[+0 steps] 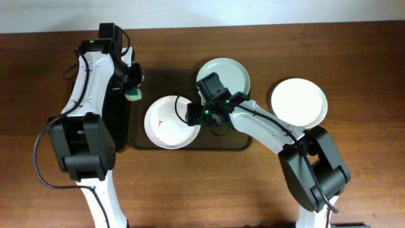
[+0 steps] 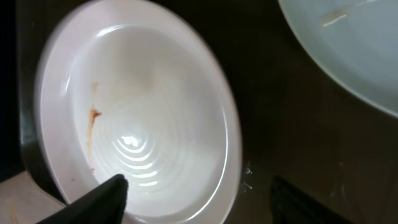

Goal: Clean dirty plates on tray and stack at the side
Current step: 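Hold the lower white plate with the right gripper and scrub it with the sponge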

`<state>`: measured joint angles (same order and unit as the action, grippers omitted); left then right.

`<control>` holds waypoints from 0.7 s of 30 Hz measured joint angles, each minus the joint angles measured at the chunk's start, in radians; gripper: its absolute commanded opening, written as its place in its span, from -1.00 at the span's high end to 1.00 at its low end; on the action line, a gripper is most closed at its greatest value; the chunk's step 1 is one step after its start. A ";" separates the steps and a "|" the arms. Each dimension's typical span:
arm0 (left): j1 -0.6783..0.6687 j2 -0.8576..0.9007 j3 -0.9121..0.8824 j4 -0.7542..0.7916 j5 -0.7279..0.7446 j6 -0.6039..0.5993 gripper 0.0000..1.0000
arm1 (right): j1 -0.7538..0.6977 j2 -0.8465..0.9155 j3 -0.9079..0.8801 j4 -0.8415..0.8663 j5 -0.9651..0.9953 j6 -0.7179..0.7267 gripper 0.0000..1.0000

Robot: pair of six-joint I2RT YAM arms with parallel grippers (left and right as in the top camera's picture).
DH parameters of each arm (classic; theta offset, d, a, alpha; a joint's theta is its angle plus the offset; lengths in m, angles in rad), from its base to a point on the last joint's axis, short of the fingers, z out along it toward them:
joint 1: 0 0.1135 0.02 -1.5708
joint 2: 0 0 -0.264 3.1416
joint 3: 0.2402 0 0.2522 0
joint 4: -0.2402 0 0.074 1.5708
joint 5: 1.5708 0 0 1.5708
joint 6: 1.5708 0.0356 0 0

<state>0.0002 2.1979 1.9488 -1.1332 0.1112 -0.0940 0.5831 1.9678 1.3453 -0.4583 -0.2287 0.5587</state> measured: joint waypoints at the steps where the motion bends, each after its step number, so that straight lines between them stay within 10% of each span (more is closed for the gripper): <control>1: 0.000 0.000 0.000 0.000 0.000 0.000 0.99 | 0.000 0.000 0.000 0.000 0.000 0.001 -0.40; 21: 0.000 0.000 0.004 0.003 0.008 0.001 0.99 | 0.000 0.113 0.016 0.042 0.043 0.224 0.92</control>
<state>0.0002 2.1979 1.9530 -1.1301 0.1192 -0.0933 0.5835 2.0811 1.3613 -0.4164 -0.1852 0.7822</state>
